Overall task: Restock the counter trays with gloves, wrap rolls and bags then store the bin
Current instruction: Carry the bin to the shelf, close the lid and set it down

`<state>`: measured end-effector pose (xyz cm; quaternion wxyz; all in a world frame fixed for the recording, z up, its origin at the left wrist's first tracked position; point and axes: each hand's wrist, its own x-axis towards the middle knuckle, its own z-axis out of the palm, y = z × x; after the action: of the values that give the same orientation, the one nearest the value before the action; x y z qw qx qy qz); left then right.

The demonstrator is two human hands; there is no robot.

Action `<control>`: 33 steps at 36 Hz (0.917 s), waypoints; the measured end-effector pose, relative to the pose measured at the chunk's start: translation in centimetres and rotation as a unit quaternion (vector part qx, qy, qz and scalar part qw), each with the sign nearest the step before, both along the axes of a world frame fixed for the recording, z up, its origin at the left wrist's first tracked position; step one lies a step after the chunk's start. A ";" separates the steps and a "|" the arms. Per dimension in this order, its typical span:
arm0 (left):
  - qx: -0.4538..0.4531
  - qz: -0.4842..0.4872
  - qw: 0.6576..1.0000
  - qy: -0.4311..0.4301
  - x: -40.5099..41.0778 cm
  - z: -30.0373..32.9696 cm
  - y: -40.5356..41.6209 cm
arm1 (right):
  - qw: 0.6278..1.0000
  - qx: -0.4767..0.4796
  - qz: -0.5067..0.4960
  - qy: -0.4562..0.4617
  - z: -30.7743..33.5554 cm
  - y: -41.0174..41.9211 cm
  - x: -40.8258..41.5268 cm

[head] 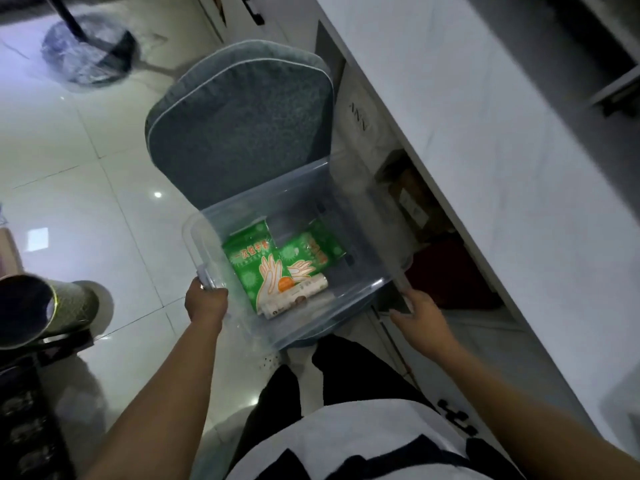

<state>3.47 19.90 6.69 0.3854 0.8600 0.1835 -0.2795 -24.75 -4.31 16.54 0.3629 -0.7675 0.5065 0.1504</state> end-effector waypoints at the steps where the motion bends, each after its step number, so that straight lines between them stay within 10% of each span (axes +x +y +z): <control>1: 0.006 0.003 1.000 -0.004 -0.2 0.4 0.5 | 1.000 0.002 0.001 -0.013 -0.6 -1.1 1.0; 12: 0.127 0.081 0.988 0.034 -1.4 4.6 9.6 | 0.973 0.173 -0.140 -0.057 -9.3 -10.2 13.8; 20: 0.125 0.124 0.984 0.011 -2.9 7.6 10.3 | 0.903 0.425 -0.051 0.038 -12.4 -10.5 18.4; 33: 0.126 0.071 0.990 -0.008 -1.8 7.5 9.6 | 0.941 0.326 -0.085 -0.033 -13.8 -9.7 18.2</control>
<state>1.72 29.47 14.20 0.2947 0.8884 0.2750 -0.2195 -6.56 -14.04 2.77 0.6211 -0.5660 0.4806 0.2507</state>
